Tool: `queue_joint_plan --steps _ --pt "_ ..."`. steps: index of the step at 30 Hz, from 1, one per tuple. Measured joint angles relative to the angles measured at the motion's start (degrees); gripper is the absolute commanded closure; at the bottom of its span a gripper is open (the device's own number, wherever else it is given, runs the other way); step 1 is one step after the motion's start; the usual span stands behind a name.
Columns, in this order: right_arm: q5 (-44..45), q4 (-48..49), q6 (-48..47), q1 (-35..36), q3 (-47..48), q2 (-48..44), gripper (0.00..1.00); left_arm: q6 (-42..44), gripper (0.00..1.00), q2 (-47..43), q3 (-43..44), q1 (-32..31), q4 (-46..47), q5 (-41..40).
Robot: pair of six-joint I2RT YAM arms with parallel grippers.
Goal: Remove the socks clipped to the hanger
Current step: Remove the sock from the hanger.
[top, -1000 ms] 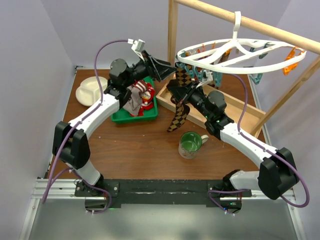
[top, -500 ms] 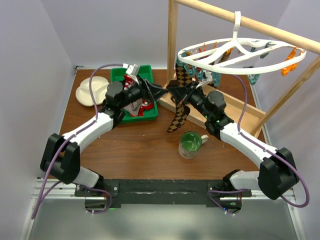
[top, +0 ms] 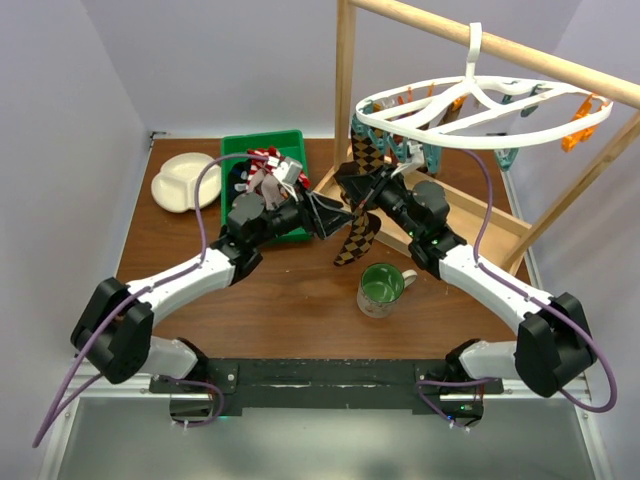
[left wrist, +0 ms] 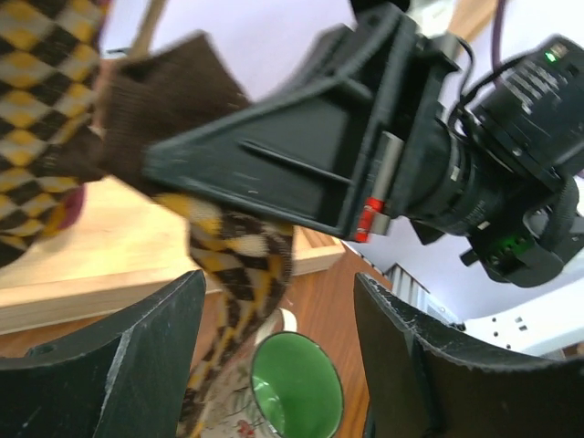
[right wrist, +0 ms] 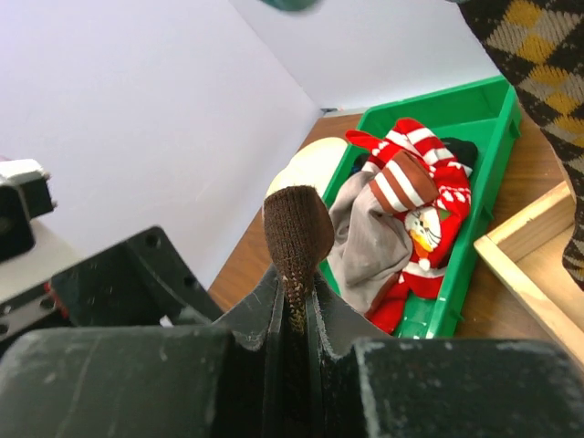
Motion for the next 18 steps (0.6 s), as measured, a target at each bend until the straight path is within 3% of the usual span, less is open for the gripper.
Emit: queue_joint_plan --steps 14,17,18 --pt "0.4 -0.8 0.0 0.0 0.4 0.5 1.0 -0.3 0.5 7.2 2.6 -3.7 0.3 -3.4" --pt "0.4 -0.9 0.0 0.0 0.7 0.5 1.0 -0.7 0.72 8.5 4.1 -4.5 0.4 -3.9" --pt "0.4 -0.9 0.0 0.0 0.7 0.5 1.0 -0.9 0.9 8.9 4.5 -4.9 0.4 -4.2"
